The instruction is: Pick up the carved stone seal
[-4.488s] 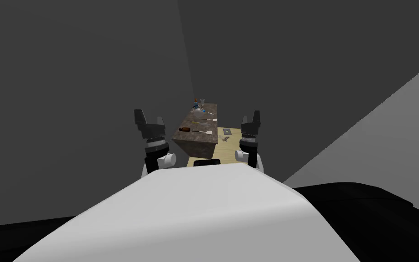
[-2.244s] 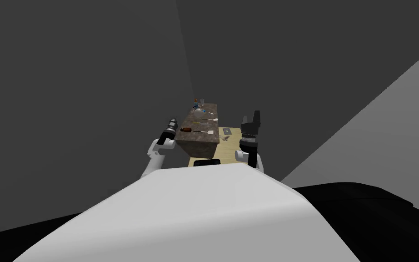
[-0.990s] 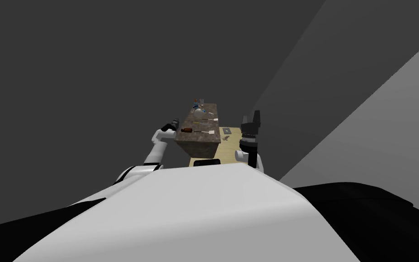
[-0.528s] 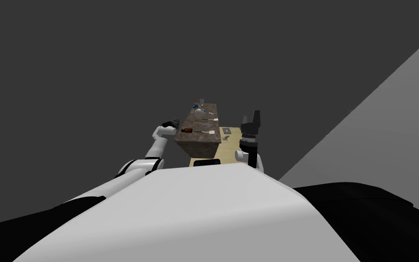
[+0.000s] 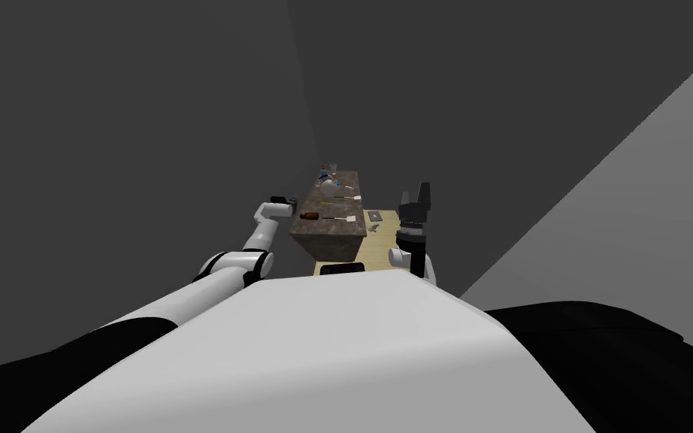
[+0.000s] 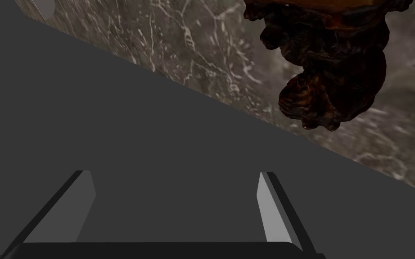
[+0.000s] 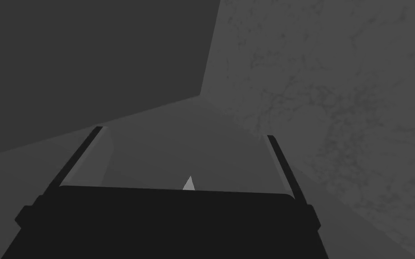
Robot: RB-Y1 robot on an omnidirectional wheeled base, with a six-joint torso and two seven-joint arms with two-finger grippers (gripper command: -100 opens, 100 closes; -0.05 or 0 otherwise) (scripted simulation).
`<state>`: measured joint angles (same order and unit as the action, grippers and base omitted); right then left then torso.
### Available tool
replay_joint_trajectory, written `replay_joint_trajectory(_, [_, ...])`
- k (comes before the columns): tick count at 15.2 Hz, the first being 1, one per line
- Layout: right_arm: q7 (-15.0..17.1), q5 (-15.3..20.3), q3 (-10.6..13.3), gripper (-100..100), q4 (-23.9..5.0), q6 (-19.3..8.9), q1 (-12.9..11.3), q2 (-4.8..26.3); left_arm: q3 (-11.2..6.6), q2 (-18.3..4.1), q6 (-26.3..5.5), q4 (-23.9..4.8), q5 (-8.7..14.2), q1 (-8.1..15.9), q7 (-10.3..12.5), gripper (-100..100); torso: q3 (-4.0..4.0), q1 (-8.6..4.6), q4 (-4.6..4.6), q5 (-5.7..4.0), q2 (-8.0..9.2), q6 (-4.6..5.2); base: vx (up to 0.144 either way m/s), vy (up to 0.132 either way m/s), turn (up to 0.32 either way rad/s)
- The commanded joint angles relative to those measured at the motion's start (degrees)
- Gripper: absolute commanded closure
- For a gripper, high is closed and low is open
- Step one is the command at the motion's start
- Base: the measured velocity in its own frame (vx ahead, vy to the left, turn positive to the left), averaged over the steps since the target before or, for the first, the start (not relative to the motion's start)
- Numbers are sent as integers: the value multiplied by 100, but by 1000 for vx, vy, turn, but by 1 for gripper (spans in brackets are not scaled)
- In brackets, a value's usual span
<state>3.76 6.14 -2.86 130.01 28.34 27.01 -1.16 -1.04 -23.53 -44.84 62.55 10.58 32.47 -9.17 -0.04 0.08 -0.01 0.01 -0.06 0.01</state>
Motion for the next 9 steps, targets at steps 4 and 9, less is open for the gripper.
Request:
replay_joint_trajectory(4, [0, 0, 0, 0, 0, 0, 0, 0, -2, -6, -622, -674, 132, 524, -84, -100, 0, -2, 0, 0, 0, 0, 9, 19, -25])
replay_joint_trajectory(9, [0, 0, 0, 0, 0, 0, 0, 0, -4, -4, -1075, -1082, 210, 797, -131, -100, 0, -4, 0, -1, 1, -1, 7, 13, -16])
